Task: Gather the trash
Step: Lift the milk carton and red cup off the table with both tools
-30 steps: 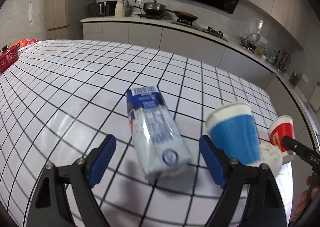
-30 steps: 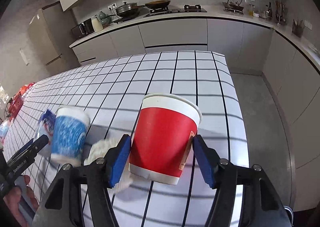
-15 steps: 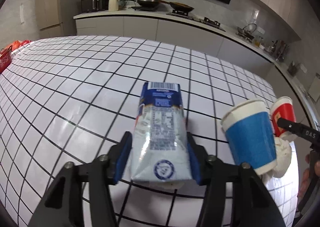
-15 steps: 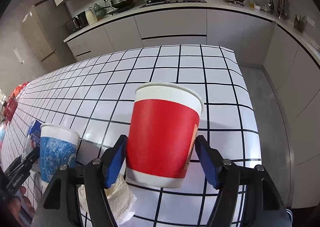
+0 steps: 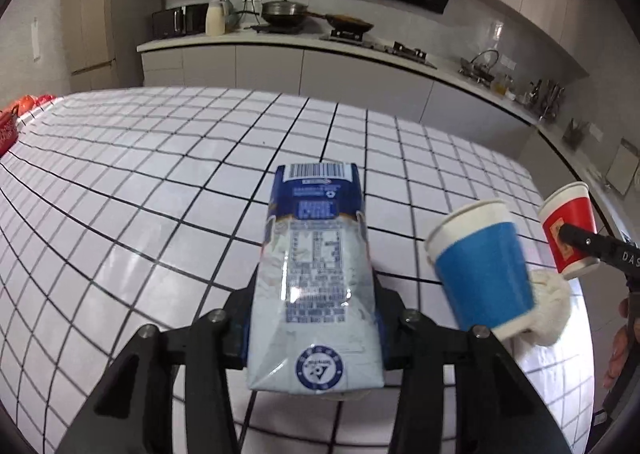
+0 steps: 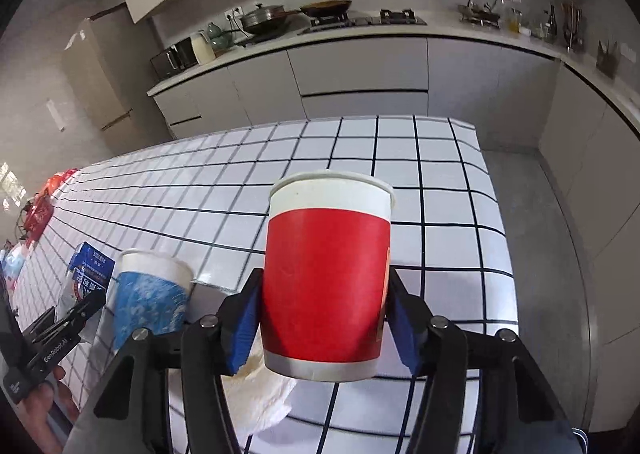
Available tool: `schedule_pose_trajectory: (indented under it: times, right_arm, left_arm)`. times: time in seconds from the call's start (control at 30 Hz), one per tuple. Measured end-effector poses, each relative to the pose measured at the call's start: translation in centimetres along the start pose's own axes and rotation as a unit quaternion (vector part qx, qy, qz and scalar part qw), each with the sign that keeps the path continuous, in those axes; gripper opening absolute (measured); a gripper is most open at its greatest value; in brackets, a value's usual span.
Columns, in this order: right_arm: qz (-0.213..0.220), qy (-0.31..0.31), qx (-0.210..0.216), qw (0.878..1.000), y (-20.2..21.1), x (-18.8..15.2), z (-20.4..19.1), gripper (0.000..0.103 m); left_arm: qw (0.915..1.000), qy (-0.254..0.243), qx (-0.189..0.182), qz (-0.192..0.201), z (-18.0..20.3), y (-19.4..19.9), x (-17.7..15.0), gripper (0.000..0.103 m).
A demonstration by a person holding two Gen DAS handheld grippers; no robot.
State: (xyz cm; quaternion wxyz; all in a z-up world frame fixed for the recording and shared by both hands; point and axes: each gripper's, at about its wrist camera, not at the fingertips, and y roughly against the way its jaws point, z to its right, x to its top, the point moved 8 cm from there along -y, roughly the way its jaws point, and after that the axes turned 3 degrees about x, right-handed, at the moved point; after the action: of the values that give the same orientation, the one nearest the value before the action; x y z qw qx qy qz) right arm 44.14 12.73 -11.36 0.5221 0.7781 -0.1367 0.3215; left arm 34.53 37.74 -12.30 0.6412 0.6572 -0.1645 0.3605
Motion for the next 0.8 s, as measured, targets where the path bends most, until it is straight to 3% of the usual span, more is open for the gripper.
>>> schedule_pose_trajectory:
  times: [0.3, 0.8]
  right_arm:
    - [0.019, 0.025, 0.013, 0.999, 5.4, -2.2, -1.1, 0.059]
    - [0.032, 0.043, 0.007, 0.999, 13.2, -7.2, 1.0, 0.059]
  left_arm:
    - [0.9995, -0.012, -0.007, 0.029, 1.8, 4.7, -0.2, 0.045]
    - [0.9985, -0.036, -0.027, 0.032, 7.7, 10.0, -5.5, 0.045]
